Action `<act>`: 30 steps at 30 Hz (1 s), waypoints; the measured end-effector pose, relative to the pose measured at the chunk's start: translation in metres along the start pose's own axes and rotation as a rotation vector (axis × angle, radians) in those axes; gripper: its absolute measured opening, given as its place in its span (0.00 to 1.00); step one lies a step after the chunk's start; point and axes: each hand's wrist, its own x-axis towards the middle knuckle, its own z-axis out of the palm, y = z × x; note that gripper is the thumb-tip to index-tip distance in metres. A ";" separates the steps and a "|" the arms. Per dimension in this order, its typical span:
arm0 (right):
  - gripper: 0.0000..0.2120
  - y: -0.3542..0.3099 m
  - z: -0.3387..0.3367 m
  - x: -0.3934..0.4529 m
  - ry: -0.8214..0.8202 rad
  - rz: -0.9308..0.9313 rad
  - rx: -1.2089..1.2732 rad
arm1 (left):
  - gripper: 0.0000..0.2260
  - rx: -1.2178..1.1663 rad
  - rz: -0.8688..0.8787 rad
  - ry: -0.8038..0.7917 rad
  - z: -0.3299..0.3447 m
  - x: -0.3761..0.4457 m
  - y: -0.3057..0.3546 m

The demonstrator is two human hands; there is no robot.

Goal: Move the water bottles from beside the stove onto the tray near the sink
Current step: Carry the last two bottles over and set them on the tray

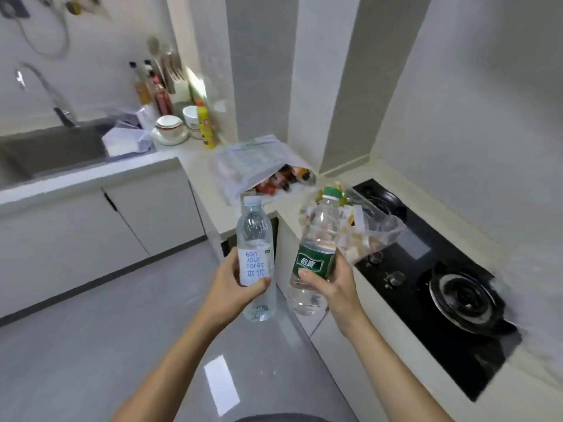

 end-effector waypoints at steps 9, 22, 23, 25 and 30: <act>0.29 0.005 0.204 0.093 -0.428 0.018 -0.049 | 0.25 -0.050 -0.050 0.443 -0.177 0.008 -0.021; 0.33 0.008 0.489 0.212 -0.967 0.095 -0.052 | 0.24 -0.015 -0.158 1.015 -0.392 0.034 -0.028; 0.33 0.008 0.510 0.213 -1.009 0.102 -0.059 | 0.24 -0.015 -0.172 1.061 -0.404 0.030 -0.032; 0.33 0.011 0.553 0.212 -1.093 0.097 -0.078 | 0.25 -0.020 -0.196 1.148 -0.428 0.020 -0.040; 0.28 0.030 0.660 0.197 -1.275 0.078 -0.141 | 0.25 -0.041 -0.257 1.280 -0.498 -0.010 -0.071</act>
